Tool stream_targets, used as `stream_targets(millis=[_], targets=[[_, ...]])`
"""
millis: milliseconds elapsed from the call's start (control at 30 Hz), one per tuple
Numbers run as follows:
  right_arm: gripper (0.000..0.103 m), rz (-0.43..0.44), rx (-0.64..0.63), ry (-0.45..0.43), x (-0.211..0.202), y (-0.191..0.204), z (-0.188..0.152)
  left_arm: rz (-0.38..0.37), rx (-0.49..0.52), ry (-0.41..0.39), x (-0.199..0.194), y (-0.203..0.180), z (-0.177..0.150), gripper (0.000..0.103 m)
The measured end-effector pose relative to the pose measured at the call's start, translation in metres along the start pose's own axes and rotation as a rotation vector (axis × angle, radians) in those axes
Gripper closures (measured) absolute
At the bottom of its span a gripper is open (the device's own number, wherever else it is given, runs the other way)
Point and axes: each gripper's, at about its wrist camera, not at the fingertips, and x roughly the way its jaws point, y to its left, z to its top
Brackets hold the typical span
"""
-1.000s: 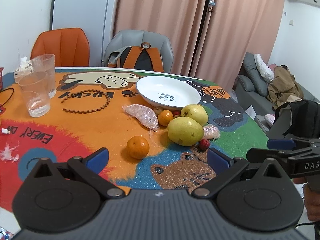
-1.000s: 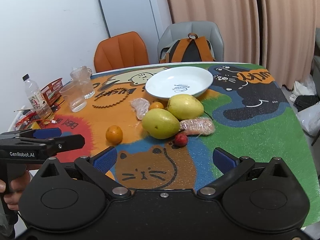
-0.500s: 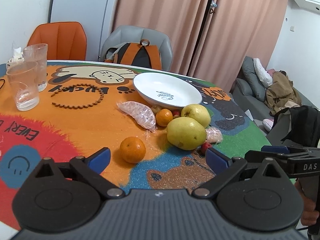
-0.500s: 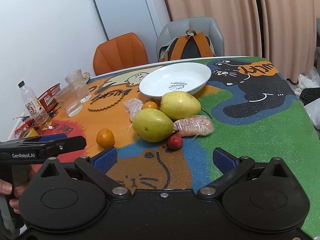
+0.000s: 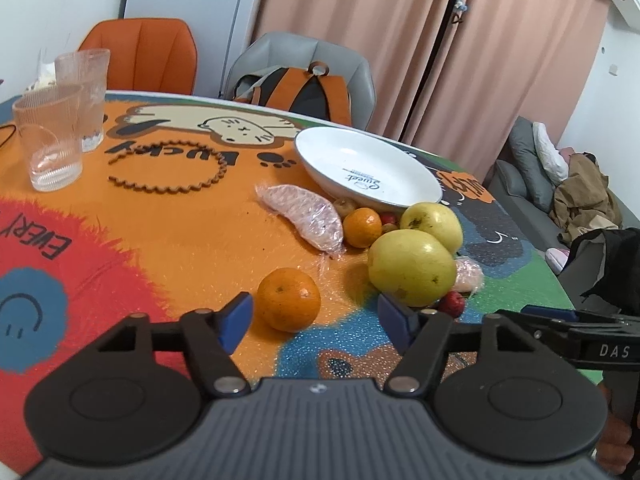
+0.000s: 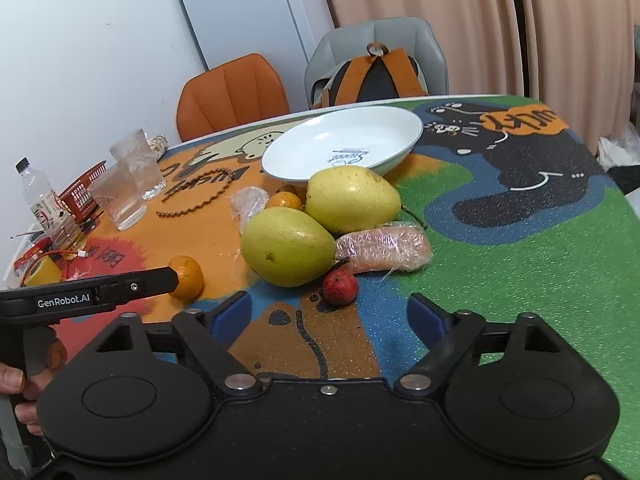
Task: Organize fruits
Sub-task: 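Close the right gripper on the red jujube while the left gripper closes on the mandarin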
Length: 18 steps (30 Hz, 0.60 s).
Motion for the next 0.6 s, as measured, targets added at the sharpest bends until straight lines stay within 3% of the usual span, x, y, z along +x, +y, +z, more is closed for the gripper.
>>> stream_targets(millis=[433,500,600], targets=[[0.034,0.023,-0.003,0.029,0.032,-0.004,0.005,0.019,-0.017,0.002,0.021,0.004,0.003,0.045],[0.043,0.026,-0.014,0.034,0.035,-0.002,0.005,0.021,-0.018,-0.006,0.022,0.005,0.004,0.05],[0.047,0.031,-0.032,0.031,0.038,0.002,0.004,0.015,-0.017,-0.011,0.023,0.009,0.005,0.068]])
